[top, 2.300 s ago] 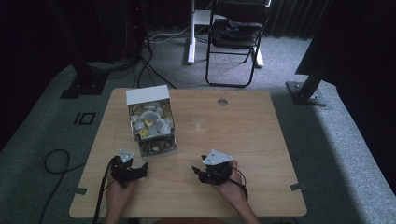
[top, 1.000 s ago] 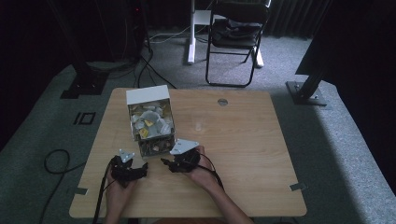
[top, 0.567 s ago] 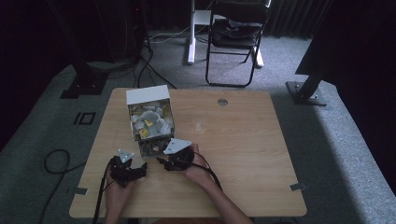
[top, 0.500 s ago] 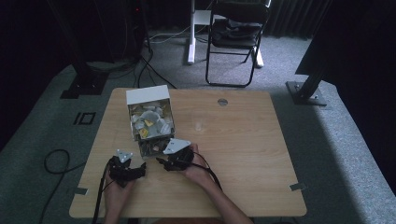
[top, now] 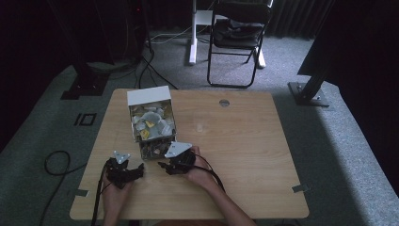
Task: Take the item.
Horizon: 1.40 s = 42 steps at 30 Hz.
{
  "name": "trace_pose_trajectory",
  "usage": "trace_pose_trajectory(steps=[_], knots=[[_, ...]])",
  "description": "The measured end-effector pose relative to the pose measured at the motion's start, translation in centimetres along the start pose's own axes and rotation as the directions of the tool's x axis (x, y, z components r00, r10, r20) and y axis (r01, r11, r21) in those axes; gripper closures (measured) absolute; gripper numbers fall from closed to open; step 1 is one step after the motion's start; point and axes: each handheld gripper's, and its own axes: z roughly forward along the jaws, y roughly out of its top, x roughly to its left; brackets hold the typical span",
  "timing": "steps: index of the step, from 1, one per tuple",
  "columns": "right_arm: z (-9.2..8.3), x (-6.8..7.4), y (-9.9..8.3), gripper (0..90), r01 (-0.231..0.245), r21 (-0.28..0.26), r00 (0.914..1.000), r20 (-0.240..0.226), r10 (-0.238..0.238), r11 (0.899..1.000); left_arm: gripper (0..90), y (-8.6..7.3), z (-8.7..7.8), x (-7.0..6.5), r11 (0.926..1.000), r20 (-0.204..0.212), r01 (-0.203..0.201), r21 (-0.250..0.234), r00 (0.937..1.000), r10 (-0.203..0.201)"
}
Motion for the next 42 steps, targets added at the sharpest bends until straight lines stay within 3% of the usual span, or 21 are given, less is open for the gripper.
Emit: trace_pose_trajectory(steps=[9,12,18,21,24,30,42], knots=[[-0.7,0.3,-0.3,51.7,0.012,0.005,0.9995,-0.029,-0.012,1.0,14.8,0.0,0.0,0.1,1.0,-0.004,0.004,0.0,1.0,-0.004],[-1.0,0.2,-0.3,57.0,0.003,-0.003,0.9993,-0.037,-0.003,1.0,14.8,0.0,0.0,0.1,1.0,-0.005,0.003,0.0,1.0,-0.003],[-1.4,0.0,0.2,67.5,-0.051,-0.045,0.9978,0.041,0.052,0.998,14.8,0.0,0.0,0.1,1.0,-0.005,0.003,0.0,1.0,-0.003],[-1.2,-0.2,0.5,67.0,-0.066,-0.05,0.995,0.071,0.07,0.997,14.8,0.0,0.0,0.1,1.0,-0.005,0.004,-0.001,1.0,-0.004],[-1.0,-0.4,0.6,59.9,-0.078,-0.048,0.9928,0.088,0.082,0.996,14.8,0.0,0.0,0.1,1.0,-0.005,0.004,-0.001,1.0,-0.004],[-0.5,-0.5,0.6,53.4,-0.081,-0.046,0.9925,0.088,0.084,0.996,14.8,0.0,0.0,0.1,1.0,-0.005,0.004,-0.001,1.0,-0.004],[0.5,-0.3,0.7,60.5,-0.078,-0.046,0.995,0.059,0.08,0.996,14.8,0.0,0.0,0.1,1.0,-0.005,0.004,-0.001,1.0,-0.004]])
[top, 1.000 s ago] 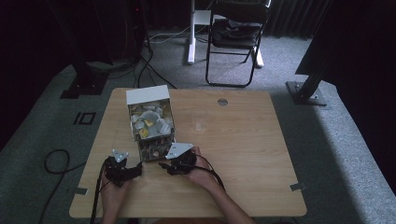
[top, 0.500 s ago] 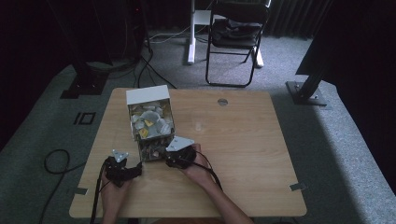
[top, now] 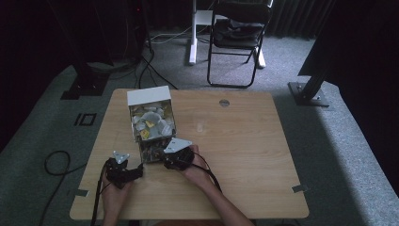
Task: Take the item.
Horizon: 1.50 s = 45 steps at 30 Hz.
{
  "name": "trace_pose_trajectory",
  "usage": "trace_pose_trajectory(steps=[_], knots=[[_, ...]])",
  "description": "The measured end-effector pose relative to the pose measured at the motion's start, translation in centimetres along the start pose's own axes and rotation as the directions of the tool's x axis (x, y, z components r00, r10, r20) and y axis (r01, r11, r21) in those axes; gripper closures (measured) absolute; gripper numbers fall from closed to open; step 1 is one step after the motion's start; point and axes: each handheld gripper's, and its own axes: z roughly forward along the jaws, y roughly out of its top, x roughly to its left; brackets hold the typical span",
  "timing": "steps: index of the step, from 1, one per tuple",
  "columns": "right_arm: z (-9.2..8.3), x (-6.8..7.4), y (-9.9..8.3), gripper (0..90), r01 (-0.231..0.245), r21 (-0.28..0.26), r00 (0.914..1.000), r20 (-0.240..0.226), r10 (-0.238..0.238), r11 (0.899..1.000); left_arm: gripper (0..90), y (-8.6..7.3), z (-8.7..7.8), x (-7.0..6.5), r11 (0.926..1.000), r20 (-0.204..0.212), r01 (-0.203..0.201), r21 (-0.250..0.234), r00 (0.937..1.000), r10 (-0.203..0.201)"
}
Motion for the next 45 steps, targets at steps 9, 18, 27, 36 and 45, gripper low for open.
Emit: trace_pose_trajectory(steps=[9,18,27,36,45], knots=[[0.3,0.2,0.3,76.4,0.018,0.001,0.9997,-0.017,-0.018,1.0,14.8,0.0,0.0,0.0,1.0,0.0,0.0,0.0,1.0,0.0],[0.5,0.5,0.6,89.8,0.023,-0.005,0.9996,-0.014,-0.023,1.0,14.8,0.0,0.0,0.0,1.0,0.0,0.0,0.0,1.0,0.0],[-0.3,0.5,0.8,90.0,0.017,-0.034,0.9998,-0.005,-0.017,0.999,14.8,0.0,0.0,0.0,1.0,0.0,0.0,0.001,1.0,0.0],[-1.4,0.6,1.2,90.0,0.018,-0.07,0.9998,0.012,-0.018,0.997,14.8,0.0,0.0,0.0,1.0,0.0,-0.001,0.001,1.0,0.001],[-2.4,0.6,1.4,90.0,0.015,-0.087,0.9997,0.019,-0.013,0.996,14.8,0.0,0.0,0.0,1.0,0.0,0.0,0.001,1.0,0.0]])
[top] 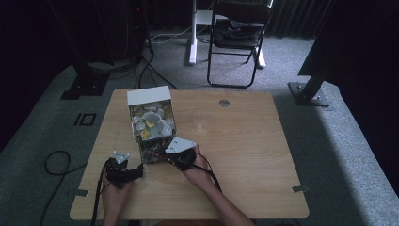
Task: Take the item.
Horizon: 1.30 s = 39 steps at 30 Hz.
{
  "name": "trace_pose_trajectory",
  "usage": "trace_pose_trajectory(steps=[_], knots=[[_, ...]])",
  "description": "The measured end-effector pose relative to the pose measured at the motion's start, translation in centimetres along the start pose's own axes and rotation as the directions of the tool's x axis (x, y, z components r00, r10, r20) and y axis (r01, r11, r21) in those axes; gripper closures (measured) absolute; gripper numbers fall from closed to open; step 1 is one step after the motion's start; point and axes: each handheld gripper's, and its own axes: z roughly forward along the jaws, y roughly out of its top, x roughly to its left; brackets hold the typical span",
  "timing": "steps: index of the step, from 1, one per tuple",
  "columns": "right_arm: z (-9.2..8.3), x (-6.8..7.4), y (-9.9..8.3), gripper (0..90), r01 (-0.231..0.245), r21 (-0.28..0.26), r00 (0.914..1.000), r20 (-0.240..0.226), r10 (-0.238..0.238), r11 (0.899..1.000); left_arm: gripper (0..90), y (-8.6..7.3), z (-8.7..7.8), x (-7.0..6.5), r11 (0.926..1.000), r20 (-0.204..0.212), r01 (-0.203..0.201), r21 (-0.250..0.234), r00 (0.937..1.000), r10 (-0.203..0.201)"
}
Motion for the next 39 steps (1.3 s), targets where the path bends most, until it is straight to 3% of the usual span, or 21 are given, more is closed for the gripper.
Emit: trace_pose_trajectory(steps=[39], knots=[[-4.6,-1.2,-1.5,90.0,-0.02,-0.037,0.9974,0.068,0.022,0.999,14.8,0.0,0.0,0.0,1.0,0.0,-0.001,0.0,1.0,0.001]])
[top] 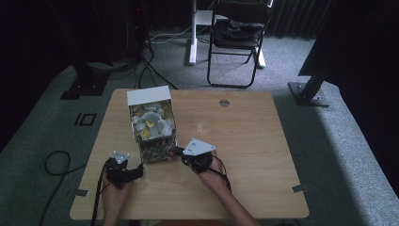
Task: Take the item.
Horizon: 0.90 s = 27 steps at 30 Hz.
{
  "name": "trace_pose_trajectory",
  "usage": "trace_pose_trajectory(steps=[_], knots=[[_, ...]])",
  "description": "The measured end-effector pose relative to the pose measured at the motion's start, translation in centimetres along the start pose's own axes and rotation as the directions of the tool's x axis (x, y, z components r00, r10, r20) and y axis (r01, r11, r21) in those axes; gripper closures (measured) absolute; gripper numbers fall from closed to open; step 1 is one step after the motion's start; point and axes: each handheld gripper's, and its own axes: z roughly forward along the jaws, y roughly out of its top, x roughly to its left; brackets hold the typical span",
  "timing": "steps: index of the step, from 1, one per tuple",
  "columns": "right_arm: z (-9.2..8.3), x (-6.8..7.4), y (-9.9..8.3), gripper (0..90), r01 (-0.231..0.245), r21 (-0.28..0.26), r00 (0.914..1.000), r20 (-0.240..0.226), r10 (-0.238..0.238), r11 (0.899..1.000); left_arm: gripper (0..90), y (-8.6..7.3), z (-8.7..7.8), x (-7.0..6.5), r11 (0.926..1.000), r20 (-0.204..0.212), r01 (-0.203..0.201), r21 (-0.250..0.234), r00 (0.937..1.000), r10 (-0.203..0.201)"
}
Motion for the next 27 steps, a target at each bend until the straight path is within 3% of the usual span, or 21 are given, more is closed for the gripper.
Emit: trace_pose_trajectory(steps=[27], knots=[[-2.2,-2.4,-0.1,90.0,-0.006,-0.009,0.9969,0.078,0.006,1.0,14.8,0.0,0.0,0.0,1.0,0.0,0.001,0.0,1.0,-0.001]])
